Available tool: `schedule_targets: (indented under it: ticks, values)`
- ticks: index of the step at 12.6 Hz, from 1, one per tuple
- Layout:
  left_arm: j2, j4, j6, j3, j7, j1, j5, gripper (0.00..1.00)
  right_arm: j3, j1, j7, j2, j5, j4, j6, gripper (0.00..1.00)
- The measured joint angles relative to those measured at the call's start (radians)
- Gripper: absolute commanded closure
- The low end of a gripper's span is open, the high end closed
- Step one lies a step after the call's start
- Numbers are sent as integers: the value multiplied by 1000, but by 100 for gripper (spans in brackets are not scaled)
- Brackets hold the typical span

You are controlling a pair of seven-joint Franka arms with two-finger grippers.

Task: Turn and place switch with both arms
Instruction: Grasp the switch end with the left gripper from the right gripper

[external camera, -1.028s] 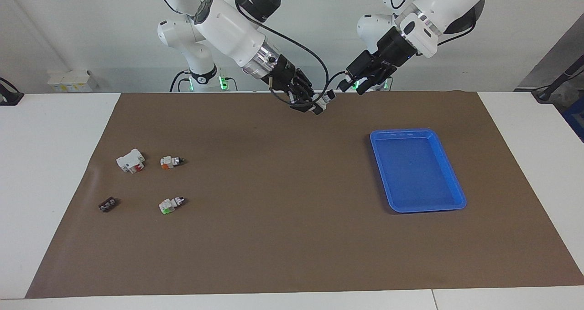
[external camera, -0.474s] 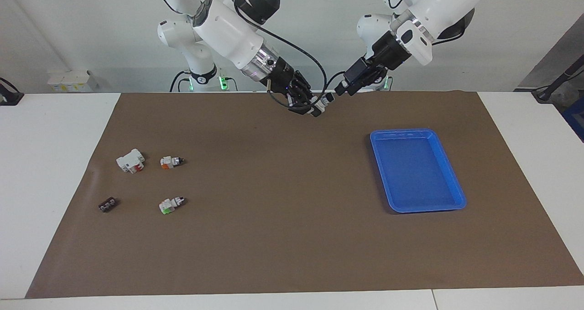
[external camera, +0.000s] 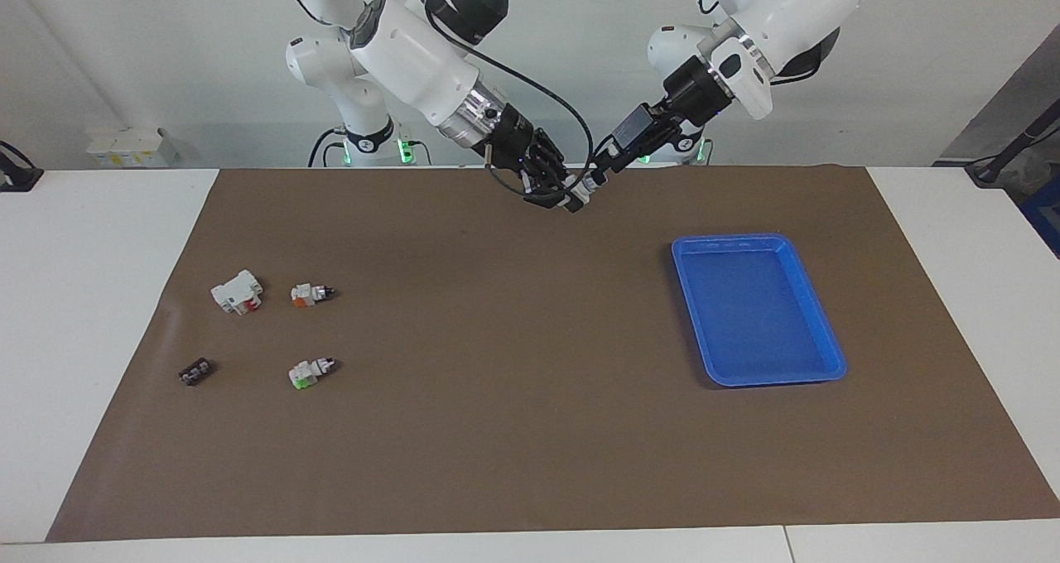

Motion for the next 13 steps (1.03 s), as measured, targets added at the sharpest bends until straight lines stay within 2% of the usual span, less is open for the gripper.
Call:
schedule_targets:
  ticks: [3, 13]
  values:
    - [0, -8, 2, -1, 17, -12, 0, 62, 0, 0, 0, 0, 0, 0, 0, 100]
    - [0, -29, 23, 10, 214, -13, 0, 73, 0, 0, 0, 0, 0, -1, 0, 100]
